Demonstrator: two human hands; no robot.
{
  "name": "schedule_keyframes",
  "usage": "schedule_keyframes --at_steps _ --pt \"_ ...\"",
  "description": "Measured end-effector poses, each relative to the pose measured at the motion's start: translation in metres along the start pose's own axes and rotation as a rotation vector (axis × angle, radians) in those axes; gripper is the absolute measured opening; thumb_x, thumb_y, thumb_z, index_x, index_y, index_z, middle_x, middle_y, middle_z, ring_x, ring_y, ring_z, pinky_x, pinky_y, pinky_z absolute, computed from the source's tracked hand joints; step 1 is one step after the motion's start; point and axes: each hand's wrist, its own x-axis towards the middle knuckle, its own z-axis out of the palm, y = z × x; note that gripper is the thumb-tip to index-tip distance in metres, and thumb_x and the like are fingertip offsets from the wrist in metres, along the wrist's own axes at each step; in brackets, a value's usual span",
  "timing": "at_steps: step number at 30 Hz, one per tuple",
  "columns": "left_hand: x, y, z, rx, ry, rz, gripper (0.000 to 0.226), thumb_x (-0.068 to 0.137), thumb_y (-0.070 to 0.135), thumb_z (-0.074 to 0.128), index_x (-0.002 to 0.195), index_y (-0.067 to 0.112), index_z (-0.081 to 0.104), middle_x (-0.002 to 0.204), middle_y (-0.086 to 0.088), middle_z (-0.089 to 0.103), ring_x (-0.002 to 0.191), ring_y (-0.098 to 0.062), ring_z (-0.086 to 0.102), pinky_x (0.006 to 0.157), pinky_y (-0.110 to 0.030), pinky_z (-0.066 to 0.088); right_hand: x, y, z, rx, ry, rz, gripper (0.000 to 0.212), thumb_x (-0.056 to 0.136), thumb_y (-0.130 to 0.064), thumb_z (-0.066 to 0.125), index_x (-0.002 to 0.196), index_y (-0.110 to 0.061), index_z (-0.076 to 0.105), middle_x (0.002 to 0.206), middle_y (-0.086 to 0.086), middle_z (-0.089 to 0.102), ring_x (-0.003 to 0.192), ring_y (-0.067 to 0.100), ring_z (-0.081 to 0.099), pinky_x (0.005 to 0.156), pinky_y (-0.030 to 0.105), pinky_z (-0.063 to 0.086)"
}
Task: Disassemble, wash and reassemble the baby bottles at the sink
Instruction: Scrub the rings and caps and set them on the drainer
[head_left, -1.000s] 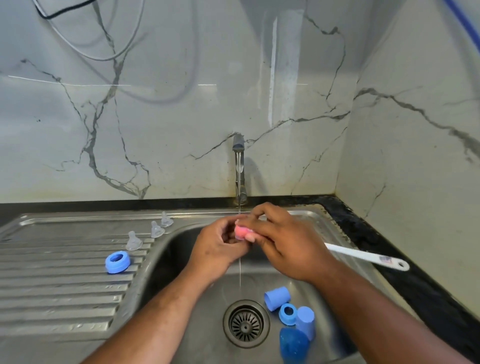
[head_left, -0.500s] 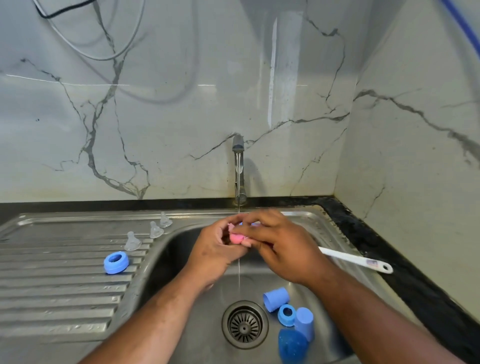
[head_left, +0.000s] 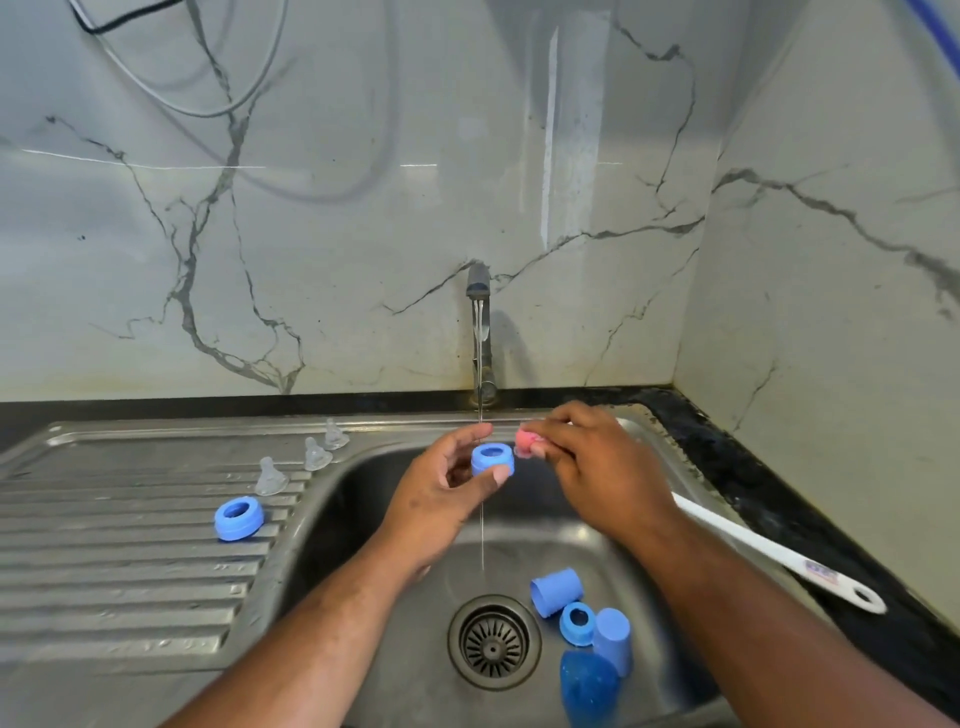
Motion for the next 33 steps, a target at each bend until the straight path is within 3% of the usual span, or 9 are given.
schedule_keyframes --at_steps 2,4,8,12,17,20,24,28,33 --pt "-0.001 -0.003 -0.002 0.052 0.035 -0.043 0.031 0.094 0.022 0.071 0.123 0.032 0.068 0.112 -0.002 0.074 0.099 -0.015 0.068 0.088 -0.021 0.054 -0.002 -0.002 0.006 0.042 -0.088 0.012 0.029 0.103 -0.037 0.050 0.128 -0.041 0.066 0.112 -0.014 0.056 0.105 0.012 0.054 0.078 0.033 0.049" --pt "-0.002 -0.004 -0.003 0.013 0.080 -0.135 0.018 0.098 0.028 0.065 0.114 0.030 0.073 0.108 -0.008 0.075 0.090 -0.018 0.066 0.086 -0.028 0.055 -0.003 -0.004 0.010 0.054 -0.180 0.039 0.028 0.104 -0.042 0.047 0.124 -0.043 0.066 0.106 -0.014 0.054 0.100 0.012 0.056 0.080 0.034 0.050" --pt "0.002 -0.008 0.003 -0.227 0.193 -0.429 0.032 0.097 0.038 0.065 0.110 0.009 0.072 0.094 -0.016 0.076 0.082 -0.022 0.069 0.081 -0.035 0.060 -0.008 -0.007 0.013 0.070 -0.275 0.069 0.026 0.105 -0.046 0.044 0.118 -0.045 0.067 0.105 -0.014 0.055 0.094 0.006 0.054 0.074 0.028 0.044" --pt "0.027 0.000 0.003 -0.462 0.332 -0.658 0.033 0.097 0.033 0.066 0.100 0.000 0.065 0.086 -0.020 0.073 0.077 -0.026 0.071 0.068 -0.036 0.063 -0.008 -0.011 0.015 0.068 -0.330 0.075 0.028 0.105 -0.048 0.043 0.120 -0.043 0.067 0.106 -0.010 0.055 0.097 0.011 0.056 0.077 0.030 0.047" --pt "0.042 -0.014 0.012 -0.562 0.377 -0.685 0.024 0.102 0.019 0.059 0.113 -0.002 0.063 0.090 -0.026 0.070 0.071 -0.031 0.072 0.058 -0.035 0.062 -0.009 -0.012 0.015 0.081 -0.337 0.085 0.028 0.106 -0.045 0.042 0.121 -0.042 0.066 0.106 -0.008 0.056 0.096 0.013 0.057 0.070 0.028 0.041" --pt "0.044 -0.031 0.013 -0.547 0.356 -0.680 0.027 0.102 0.017 0.058 0.115 -0.007 0.063 0.100 -0.028 0.071 0.085 -0.035 0.071 0.068 -0.036 0.061 -0.007 -0.012 0.015 0.098 -0.334 0.099 0.029 0.106 -0.044 0.044 0.126 -0.043 0.064 0.110 -0.008 0.057 0.100 0.013 0.057 0.072 0.028 0.039" --pt "0.056 -0.042 0.004 -0.530 0.309 -0.655 0.032 0.102 0.018 0.059 0.119 -0.010 0.061 0.096 -0.027 0.070 0.081 -0.035 0.070 0.066 -0.036 0.062 -0.009 -0.013 0.018 0.093 -0.347 0.116 0.031 0.105 -0.047 0.045 0.128 -0.042 0.064 0.110 -0.009 0.056 0.104 0.013 0.056 0.075 0.028 0.039" --pt "0.059 -0.045 0.006 -0.512 0.281 -0.680 0.036 0.103 0.016 0.057 0.126 -0.011 0.058 0.109 -0.030 0.068 0.081 -0.034 0.069 0.059 -0.034 0.062 -0.009 -0.015 0.018 0.091 -0.358 0.127 0.034 0.104 -0.051 0.044 0.132 -0.042 0.062 0.113 -0.008 0.057 0.107 0.013 0.056 0.080 0.030 0.043" --pt "0.057 -0.050 0.006 -0.430 0.242 -0.697 0.034 0.104 0.020 0.054 0.125 -0.007 0.061 0.118 -0.028 0.069 0.086 -0.032 0.071 0.069 -0.035 0.062 -0.011 -0.019 0.018 0.090 -0.370 0.129 0.036 0.104 -0.053 0.044 0.131 -0.040 0.063 0.109 -0.008 0.057 0.101 0.012 0.056 0.079 0.031 0.045"
